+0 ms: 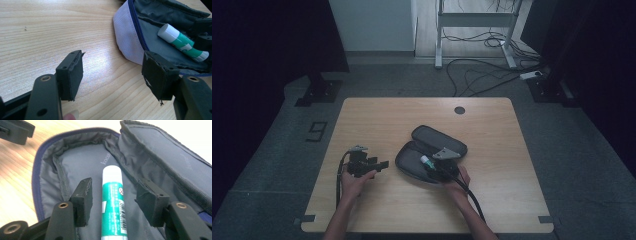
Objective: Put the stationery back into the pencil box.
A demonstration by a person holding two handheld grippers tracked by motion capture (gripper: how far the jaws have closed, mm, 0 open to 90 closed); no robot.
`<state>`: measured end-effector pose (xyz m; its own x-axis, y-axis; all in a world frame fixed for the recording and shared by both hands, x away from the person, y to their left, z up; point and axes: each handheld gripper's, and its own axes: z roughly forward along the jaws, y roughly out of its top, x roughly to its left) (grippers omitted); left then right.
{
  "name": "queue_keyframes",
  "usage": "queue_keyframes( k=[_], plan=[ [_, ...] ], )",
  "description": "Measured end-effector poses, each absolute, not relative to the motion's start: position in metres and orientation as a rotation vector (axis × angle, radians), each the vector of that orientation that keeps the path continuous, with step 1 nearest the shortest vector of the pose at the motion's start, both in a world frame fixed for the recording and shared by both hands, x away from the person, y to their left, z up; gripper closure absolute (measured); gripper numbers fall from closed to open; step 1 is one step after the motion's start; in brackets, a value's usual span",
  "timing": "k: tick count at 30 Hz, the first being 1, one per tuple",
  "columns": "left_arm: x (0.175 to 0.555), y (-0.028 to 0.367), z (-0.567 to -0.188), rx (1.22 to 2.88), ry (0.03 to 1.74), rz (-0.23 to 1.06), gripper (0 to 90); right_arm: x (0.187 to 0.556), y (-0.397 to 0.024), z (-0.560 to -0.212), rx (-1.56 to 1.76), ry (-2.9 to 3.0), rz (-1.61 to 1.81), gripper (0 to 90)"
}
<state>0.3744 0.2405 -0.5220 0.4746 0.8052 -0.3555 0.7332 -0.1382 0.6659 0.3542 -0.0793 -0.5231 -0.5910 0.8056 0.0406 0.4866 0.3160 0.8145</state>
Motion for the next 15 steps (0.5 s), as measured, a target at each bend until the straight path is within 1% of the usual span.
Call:
queue_keyframes(
  k=[5,15],
  plan=[
    [0.374,0.241,-0.522,1.893,1.282,0.107,34.0,0.353,-0.086,-0.518,1.163,2.207,1.237,42.9],
    [0.372,0.245,-0.518,1.875,1.283,0.112,34.0,0.344,-0.104,-0.504,1.161,2.152,1.298,42.3]
  ],
)
